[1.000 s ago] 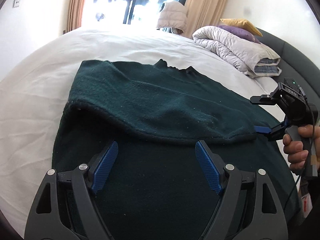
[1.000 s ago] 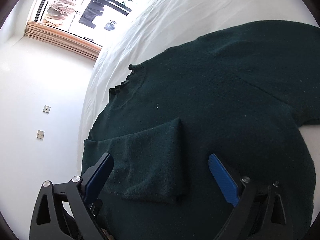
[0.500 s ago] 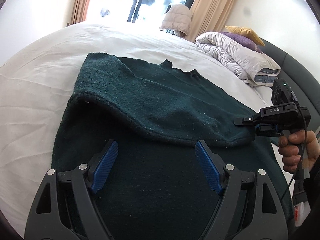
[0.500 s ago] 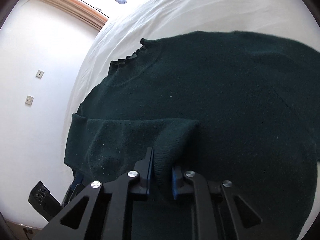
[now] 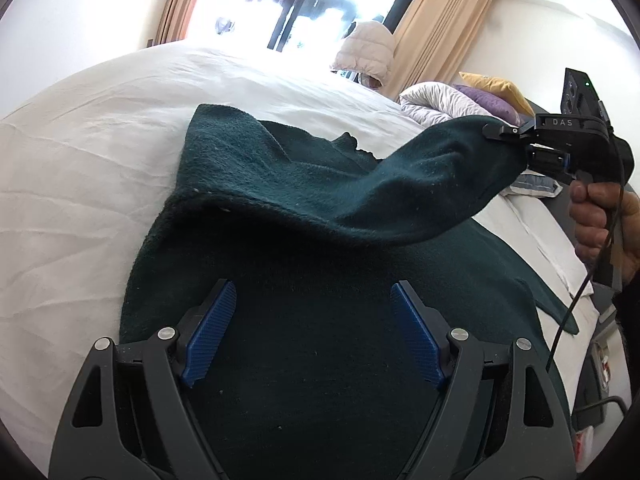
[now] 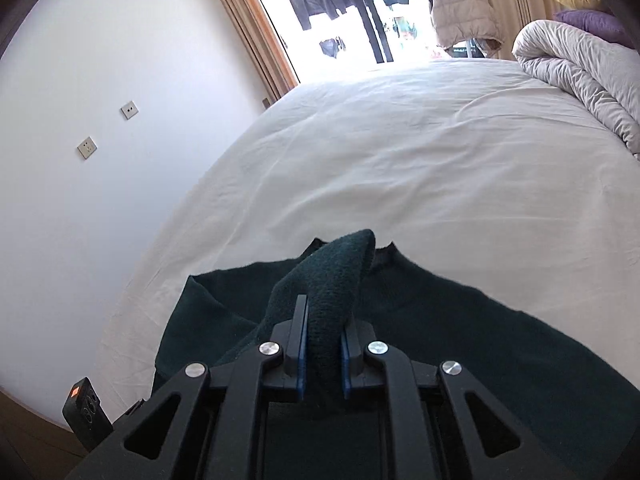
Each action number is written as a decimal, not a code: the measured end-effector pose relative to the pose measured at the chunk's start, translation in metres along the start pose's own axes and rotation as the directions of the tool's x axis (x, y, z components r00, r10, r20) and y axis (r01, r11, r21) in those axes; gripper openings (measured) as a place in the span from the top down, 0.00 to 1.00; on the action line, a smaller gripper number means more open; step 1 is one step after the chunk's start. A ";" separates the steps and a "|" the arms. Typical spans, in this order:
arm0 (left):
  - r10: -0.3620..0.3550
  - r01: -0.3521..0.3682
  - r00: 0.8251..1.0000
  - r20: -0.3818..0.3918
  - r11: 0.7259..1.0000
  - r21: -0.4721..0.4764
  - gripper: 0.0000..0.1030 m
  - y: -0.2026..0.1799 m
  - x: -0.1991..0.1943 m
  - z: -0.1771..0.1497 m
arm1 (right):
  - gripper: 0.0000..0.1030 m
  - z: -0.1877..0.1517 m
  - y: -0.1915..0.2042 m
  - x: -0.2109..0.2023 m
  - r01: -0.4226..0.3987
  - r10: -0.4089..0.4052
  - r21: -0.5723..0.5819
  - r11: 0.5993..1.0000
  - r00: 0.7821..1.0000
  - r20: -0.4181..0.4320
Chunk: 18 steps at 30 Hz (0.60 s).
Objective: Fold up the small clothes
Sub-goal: 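Grasp the sweater side edge with the right tool and fold it inward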
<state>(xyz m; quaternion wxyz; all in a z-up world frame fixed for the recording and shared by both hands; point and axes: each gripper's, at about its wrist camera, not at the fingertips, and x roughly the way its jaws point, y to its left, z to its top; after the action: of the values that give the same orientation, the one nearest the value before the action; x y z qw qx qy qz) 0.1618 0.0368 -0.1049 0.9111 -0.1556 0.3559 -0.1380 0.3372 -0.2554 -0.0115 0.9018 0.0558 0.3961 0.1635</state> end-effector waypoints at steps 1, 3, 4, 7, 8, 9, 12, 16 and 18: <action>0.000 0.000 1.000 0.001 1.000 -0.001 0.23 0.000 0.000 0.000 | 0.86 -0.002 -0.012 -0.002 -0.001 0.000 0.012 1.000 1.000 0.024; 0.000 0.000 1.000 0.003 1.000 -0.003 0.23 -0.001 0.000 -0.001 | 0.86 -0.012 -0.046 -0.004 0.001 -0.004 0.066 0.998 0.999 0.037; 0.000 0.000 1.000 0.002 1.000 -0.003 0.23 0.000 0.001 -0.001 | 0.86 -0.020 -0.065 -0.001 0.014 -0.015 0.109 0.994 1.000 0.014; 0.006 -0.006 1.000 0.000 1.000 0.000 0.23 -0.002 0.001 -0.001 | 0.86 -0.060 -0.103 0.037 0.105 -0.075 0.193 0.976 0.985 -0.157; 0.008 -0.008 1.000 -0.001 1.000 0.002 0.23 -0.002 0.001 -0.001 | 0.86 -0.068 -0.104 0.045 0.124 -0.091 0.178 0.976 0.979 -0.181; 0.009 -0.009 1.000 -0.001 1.000 0.002 0.23 -0.002 0.001 -0.001 | 0.85 -0.076 -0.106 0.051 0.139 -0.103 0.174 0.975 0.975 -0.199; 0.010 -0.010 1.000 -0.001 1.000 0.001 0.23 -0.003 0.001 -0.001 | 0.81 -0.078 -0.110 0.051 0.123 -0.084 0.233 0.965 0.982 -0.167; 0.019 -0.019 1.000 0.002 0.999 -0.039 0.23 -0.005 -0.007 0.008 | 0.80 -0.072 -0.107 0.047 0.124 -0.087 0.217 0.968 0.982 -0.169; 0.001 0.002 0.998 0.056 0.998 -0.062 0.23 -0.006 -0.018 0.021 | 0.80 -0.072 -0.097 0.043 0.118 -0.082 0.219 0.969 0.983 -0.166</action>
<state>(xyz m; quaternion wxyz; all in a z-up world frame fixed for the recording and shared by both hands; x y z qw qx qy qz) 0.1630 0.0414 -0.0769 0.9154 -0.1880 0.3342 -0.1227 0.3358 -0.3344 -0.1129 0.8630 0.1259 0.4835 0.0752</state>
